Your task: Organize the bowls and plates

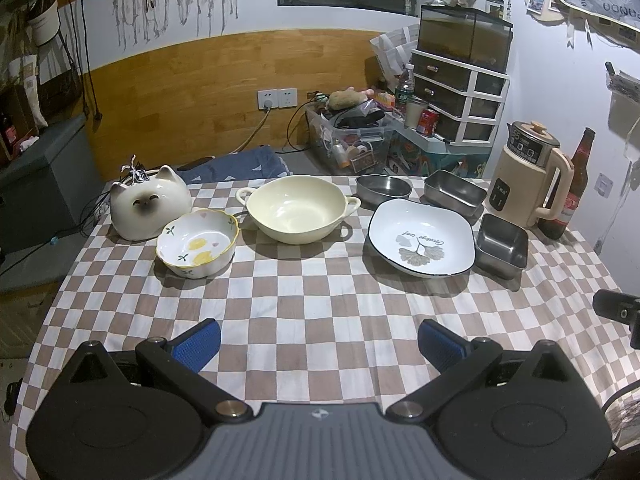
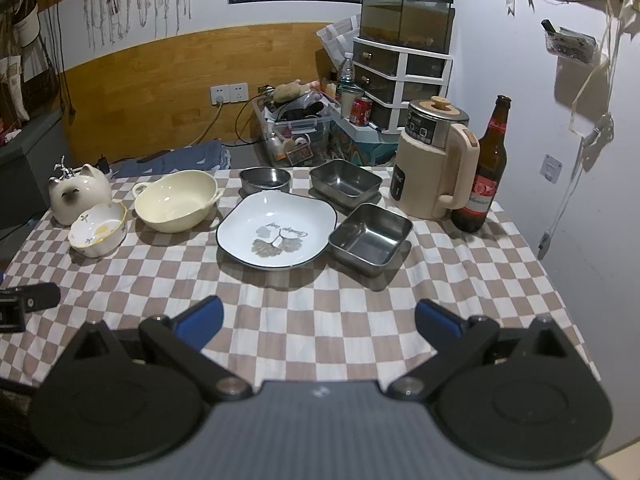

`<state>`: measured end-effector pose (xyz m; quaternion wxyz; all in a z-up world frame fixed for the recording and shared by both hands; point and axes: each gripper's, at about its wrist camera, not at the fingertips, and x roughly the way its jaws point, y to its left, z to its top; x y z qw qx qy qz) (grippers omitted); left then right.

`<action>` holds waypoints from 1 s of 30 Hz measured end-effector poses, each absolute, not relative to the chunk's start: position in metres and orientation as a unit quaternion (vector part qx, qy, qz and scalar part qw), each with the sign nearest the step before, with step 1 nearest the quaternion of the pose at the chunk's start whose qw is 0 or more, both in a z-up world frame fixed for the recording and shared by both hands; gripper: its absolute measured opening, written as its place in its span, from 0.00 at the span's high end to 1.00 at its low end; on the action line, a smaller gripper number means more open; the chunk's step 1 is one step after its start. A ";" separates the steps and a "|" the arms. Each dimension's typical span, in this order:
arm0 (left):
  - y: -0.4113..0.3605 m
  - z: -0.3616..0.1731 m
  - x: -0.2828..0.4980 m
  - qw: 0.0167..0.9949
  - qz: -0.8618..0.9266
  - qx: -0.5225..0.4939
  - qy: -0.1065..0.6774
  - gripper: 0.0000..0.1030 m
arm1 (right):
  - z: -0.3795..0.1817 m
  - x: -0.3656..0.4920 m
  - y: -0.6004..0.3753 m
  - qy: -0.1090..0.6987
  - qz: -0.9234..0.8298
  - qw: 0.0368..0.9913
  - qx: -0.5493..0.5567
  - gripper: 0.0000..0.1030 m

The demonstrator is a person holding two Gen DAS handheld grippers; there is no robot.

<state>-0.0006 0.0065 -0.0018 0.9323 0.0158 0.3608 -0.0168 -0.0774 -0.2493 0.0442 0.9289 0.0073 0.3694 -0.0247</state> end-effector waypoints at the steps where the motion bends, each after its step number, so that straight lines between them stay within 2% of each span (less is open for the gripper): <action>1: 0.007 -0.002 -0.001 0.932 -0.017 0.016 0.361 0.00 | 0.044 -0.078 -0.249 0.369 -0.025 0.929 0.007 0.00; 30: 0.007 -0.003 -0.001 0.932 -0.017 0.012 0.363 0.00 | 0.044 -0.076 -0.249 0.369 -0.026 0.929 0.007 0.00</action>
